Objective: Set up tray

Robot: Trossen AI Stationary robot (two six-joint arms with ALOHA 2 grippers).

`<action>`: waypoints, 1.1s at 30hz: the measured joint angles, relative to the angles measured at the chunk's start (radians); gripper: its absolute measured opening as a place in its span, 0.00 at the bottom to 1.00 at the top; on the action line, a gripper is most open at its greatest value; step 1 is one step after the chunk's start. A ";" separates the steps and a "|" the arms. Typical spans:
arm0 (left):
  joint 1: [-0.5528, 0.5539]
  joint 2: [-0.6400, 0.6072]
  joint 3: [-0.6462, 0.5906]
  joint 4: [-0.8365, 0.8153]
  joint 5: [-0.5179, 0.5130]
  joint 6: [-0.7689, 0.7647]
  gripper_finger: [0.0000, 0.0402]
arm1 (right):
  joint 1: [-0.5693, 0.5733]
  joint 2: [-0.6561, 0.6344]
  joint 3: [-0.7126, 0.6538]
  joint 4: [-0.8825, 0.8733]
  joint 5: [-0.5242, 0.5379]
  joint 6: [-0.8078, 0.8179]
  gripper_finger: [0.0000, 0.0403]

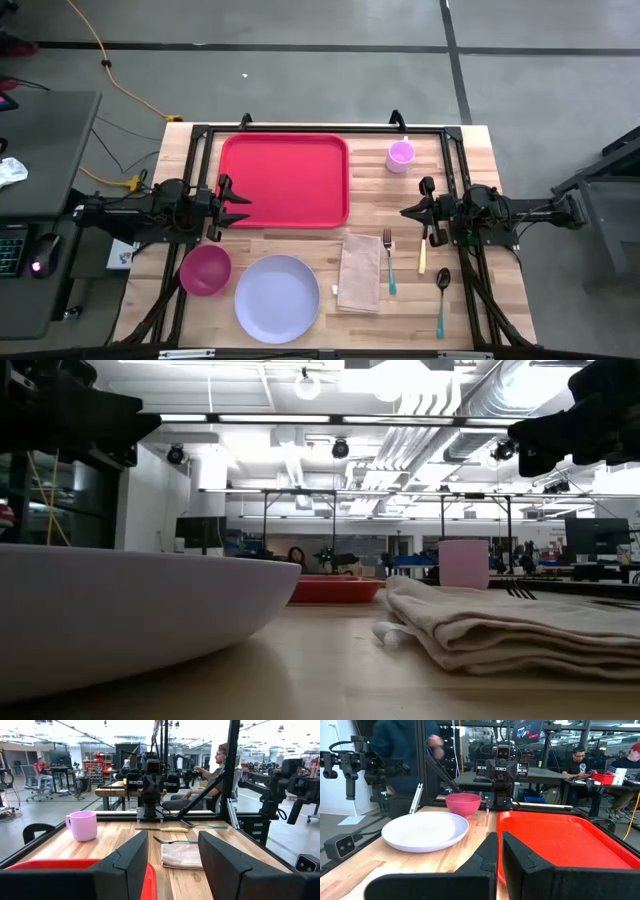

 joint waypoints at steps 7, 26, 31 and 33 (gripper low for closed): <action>0.000 0.000 0.000 0.000 0.000 0.000 0.52 | 0.000 0.000 0.000 0.000 0.000 0.000 0.00; 0.000 0.000 0.000 0.000 0.000 0.000 0.52 | 0.000 0.000 0.000 0.000 0.000 0.000 0.00; 0.000 0.000 0.000 0.000 0.000 0.000 0.52 | 0.000 0.000 0.000 0.000 0.000 0.000 0.00; 0.000 0.000 0.000 0.008 -0.050 0.001 0.52 | 0.000 0.000 0.000 0.000 0.000 0.000 0.00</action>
